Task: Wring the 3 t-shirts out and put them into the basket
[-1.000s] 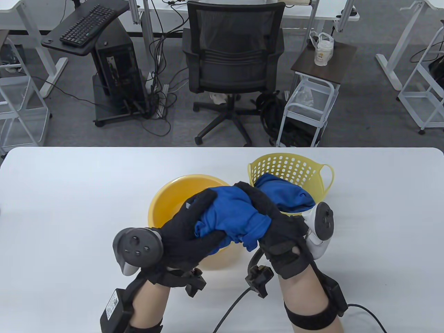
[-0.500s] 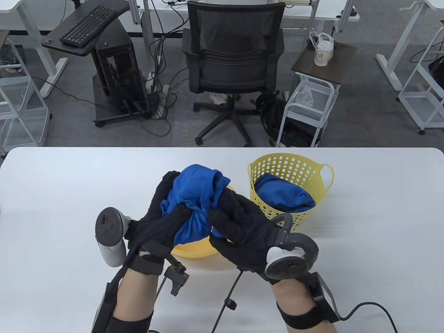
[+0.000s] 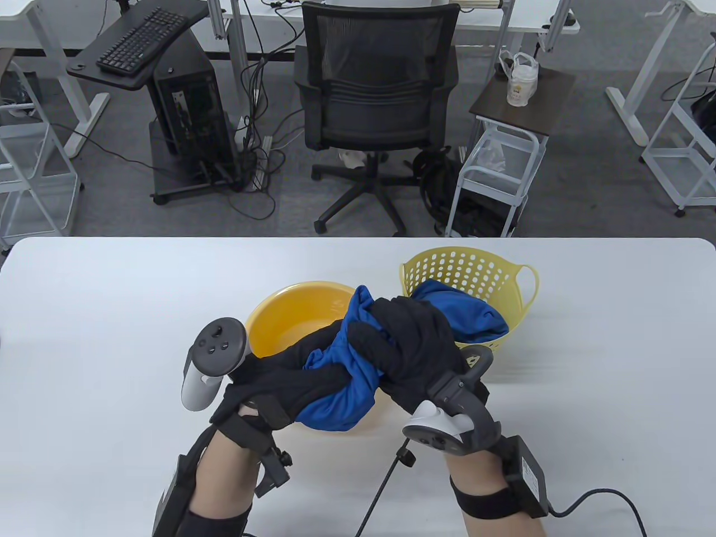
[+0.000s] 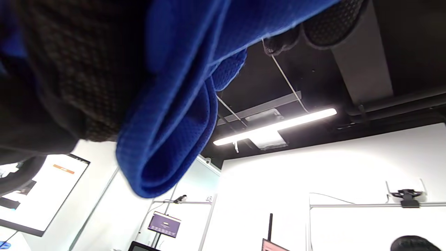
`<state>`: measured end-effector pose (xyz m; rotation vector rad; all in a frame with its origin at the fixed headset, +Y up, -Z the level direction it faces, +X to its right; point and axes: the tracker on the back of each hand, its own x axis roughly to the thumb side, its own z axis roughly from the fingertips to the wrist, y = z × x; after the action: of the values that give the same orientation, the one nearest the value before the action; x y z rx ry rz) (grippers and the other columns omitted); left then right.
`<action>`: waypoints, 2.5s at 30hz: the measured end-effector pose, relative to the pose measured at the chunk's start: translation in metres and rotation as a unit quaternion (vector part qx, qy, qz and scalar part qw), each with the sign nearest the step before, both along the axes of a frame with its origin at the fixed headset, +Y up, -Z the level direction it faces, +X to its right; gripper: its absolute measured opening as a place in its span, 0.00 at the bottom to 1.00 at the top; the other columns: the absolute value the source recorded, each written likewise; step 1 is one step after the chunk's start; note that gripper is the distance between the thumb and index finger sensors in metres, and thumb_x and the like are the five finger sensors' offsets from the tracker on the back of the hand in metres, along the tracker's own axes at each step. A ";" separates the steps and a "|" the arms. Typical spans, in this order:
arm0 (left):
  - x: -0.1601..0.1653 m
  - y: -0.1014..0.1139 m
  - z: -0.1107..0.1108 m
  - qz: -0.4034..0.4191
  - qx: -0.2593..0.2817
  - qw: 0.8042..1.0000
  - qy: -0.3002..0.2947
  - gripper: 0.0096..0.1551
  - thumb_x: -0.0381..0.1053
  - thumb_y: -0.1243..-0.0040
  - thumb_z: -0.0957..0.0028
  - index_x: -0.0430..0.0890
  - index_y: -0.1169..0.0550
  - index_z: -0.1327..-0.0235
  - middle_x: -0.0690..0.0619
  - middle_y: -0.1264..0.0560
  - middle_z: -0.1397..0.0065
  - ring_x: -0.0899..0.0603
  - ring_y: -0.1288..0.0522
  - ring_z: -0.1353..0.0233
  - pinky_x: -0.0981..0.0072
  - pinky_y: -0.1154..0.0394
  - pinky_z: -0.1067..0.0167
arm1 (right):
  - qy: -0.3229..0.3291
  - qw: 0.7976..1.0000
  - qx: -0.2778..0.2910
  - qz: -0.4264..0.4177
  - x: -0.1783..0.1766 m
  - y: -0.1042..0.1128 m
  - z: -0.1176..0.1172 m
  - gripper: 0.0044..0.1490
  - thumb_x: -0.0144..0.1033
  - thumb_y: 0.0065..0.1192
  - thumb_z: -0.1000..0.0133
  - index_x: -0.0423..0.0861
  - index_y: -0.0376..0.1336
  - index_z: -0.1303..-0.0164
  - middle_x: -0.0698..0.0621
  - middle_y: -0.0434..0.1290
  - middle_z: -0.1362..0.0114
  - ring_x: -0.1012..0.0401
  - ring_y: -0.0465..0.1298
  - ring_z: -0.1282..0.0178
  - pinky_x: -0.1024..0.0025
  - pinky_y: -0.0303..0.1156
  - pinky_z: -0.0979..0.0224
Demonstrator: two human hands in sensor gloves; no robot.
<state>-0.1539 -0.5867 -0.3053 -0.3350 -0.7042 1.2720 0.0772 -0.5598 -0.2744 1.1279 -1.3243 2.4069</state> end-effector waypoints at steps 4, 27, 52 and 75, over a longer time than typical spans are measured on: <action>-0.003 0.000 -0.003 0.028 0.005 0.998 -0.056 0.37 0.67 0.32 0.35 0.68 0.35 0.15 0.38 0.33 0.21 0.35 0.20 0.40 0.49 0.19 0.48 | 0.058 0.998 0.002 0.009 -0.002 0.006 0.007 0.74 0.51 0.88 0.57 0.48 0.38 0.17 0.39 0.45 0.11 0.29 0.45 0.14 0.21 0.49 0.25; 0.041 -0.015 -0.002 -0.010 0.092 0.992 0.091 0.75 0.78 0.25 0.50 0.57 0.64 0.15 0.31 0.51 0.13 0.32 0.27 0.29 0.48 0.23 0.38 | -0.106 0.978 -0.108 -0.147 0.017 -0.015 -0.034 0.51 0.29 0.87 0.48 0.49 0.53 0.22 0.36 0.73 0.46 0.53 0.78 0.74 0.60 0.79 0.72; 0.049 -0.009 0.017 -0.258 0.422 0.810 0.316 0.69 0.65 0.19 0.53 0.61 0.57 0.18 0.41 0.38 0.17 0.36 0.21 0.30 0.43 0.22 0.37 | -0.151 0.967 -0.177 -0.101 0.002 0.002 -0.020 0.51 0.29 0.87 0.52 0.43 0.54 0.26 0.38 0.75 0.51 0.59 0.78 0.79 0.68 0.80 0.79; 0.062 -0.013 0.016 -0.289 0.420 0.793 0.333 0.68 0.66 0.21 0.51 0.65 0.60 0.19 0.39 0.37 0.17 0.35 0.20 0.31 0.43 0.21 0.38 | -0.166 0.956 -0.215 -0.113 0.008 -0.004 -0.030 0.52 0.29 0.87 0.52 0.43 0.54 0.24 0.37 0.75 0.50 0.57 0.78 0.78 0.66 0.80 0.77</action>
<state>-0.0922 -0.6000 -0.2892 0.5918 -0.4289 0.3343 0.0854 -0.5638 -0.3048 0.4475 -0.8694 2.6000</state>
